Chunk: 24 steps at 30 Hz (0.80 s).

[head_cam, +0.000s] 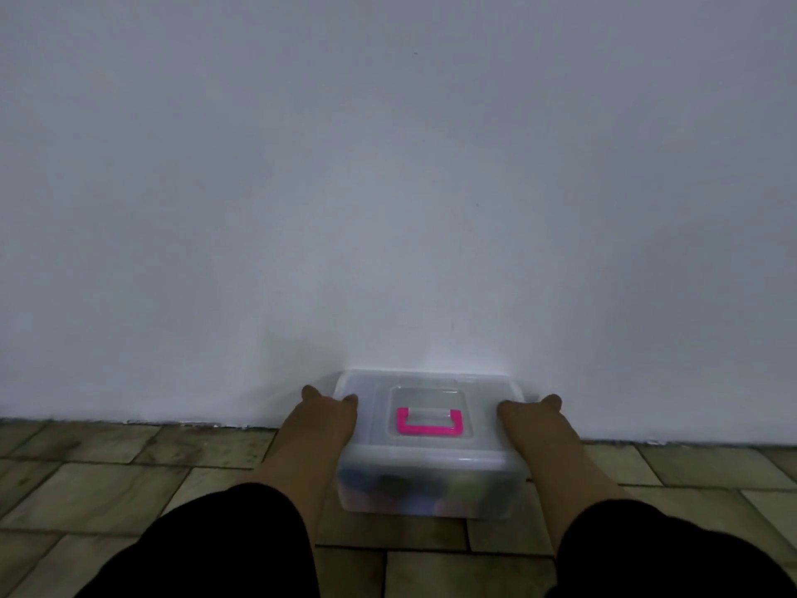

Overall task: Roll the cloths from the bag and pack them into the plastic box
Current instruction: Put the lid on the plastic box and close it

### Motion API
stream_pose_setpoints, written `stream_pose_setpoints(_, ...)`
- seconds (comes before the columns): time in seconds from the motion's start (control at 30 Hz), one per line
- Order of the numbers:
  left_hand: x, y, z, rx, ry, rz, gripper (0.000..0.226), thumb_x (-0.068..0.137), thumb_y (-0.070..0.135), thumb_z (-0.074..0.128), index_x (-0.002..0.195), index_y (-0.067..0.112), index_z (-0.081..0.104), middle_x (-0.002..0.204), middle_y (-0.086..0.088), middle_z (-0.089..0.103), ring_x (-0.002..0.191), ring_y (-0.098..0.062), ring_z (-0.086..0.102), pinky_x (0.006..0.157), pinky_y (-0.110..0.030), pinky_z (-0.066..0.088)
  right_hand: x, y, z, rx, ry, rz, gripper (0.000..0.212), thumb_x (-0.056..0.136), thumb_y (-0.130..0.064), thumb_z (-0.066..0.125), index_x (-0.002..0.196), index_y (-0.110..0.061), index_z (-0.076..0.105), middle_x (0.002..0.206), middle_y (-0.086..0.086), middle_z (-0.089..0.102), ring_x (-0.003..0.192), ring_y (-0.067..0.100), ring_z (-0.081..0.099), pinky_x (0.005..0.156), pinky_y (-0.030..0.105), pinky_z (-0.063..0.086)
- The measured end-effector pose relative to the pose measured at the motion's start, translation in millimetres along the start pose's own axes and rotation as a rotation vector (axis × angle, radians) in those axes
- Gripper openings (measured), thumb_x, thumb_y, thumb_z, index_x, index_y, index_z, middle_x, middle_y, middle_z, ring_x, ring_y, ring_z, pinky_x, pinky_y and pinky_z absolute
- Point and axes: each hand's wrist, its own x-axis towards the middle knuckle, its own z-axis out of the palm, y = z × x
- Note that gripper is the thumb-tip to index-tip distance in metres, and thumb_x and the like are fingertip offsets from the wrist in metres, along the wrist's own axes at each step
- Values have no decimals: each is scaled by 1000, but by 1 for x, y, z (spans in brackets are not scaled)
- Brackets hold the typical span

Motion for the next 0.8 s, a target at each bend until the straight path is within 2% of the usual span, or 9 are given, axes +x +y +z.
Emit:
stream_pose_setpoints(0.07, -3, 0, 0, -34, 55, 6, 81, 88, 49, 53, 146, 7, 15, 137, -16, 48, 118, -35, 51, 96, -40, 43, 1, -1, 0, 58, 22, 12, 63, 78, -31, 56, 129, -9, 26, 91, 8, 50, 79, 27, 53, 80, 42, 51)
stream_pose_setpoints(0.13, -6, -1, 0, -38, 135, 32, 74, 86, 49, 57, 139, 7, 28, 129, -15, 54, 112, -35, 55, 91, -42, 46, 2, 2, 3, 45, 103, -40, 53, 78, -31, 58, 119, -8, 35, 91, 8, 53, 80, 27, 55, 73, 37, 49)
stream_pose_setpoints(0.2, -9, 0, -2, 48, 196, 73, 59, 86, 50, 56, 124, 6, 47, 117, -14, 59, 102, -33, 58, 86, -39, 48, 2, 6, 5, 2, 169, -126, 40, 79, -33, 57, 108, -6, 48, 94, 9, 58, 84, 28, 59, 71, 35, 49)
stream_pose_setpoints(0.3, -14, 2, -1, 165, 235, 138, 49, 90, 51, 51, 110, 8, 60, 106, -11, 63, 86, -24, 58, 75, -33, 48, 3, 10, 6, -54, 198, -219, 30, 85, -36, 55, 93, -7, 58, 83, 6, 59, 73, 21, 56, 61, 28, 42)
stream_pose_setpoints(0.4, -18, 4, -2, 206, 282, 166, 44, 92, 50, 48, 110, 11, 59, 106, -8, 62, 81, -20, 53, 70, -31, 43, 3, 10, 6, -78, 246, -258, 30, 87, -38, 55, 91, -8, 57, 84, 7, 59, 72, 20, 56, 59, 27, 39)
stream_pose_setpoints(0.6, -17, 6, -3, 321, 301, 220, 40, 94, 48, 42, 114, 16, 56, 110, -4, 58, 94, -21, 57, 80, -33, 43, 5, 12, 9, -139, 306, -312, 29, 90, -39, 54, 83, -11, 53, 85, 7, 58, 72, 19, 53, 63, 27, 39)
stream_pose_setpoints(0.73, -14, 3, 0, 321, 297, 221, 41, 94, 50, 40, 114, 18, 56, 108, -3, 58, 92, -20, 57, 83, -35, 46, 5, 13, 10, -129, 314, -311, 32, 89, -41, 53, 89, -9, 56, 90, 9, 60, 78, 24, 58, 67, 31, 47)
stream_pose_setpoints(0.8, -13, 3, 2, 357, 287, 205, 44, 94, 52, 37, 118, 19, 54, 112, -4, 57, 97, -22, 57, 84, -36, 43, 4, 11, 10, -139, 281, -289, 31, 88, -40, 52, 93, -9, 56, 92, 9, 60, 79, 24, 58, 68, 32, 49)
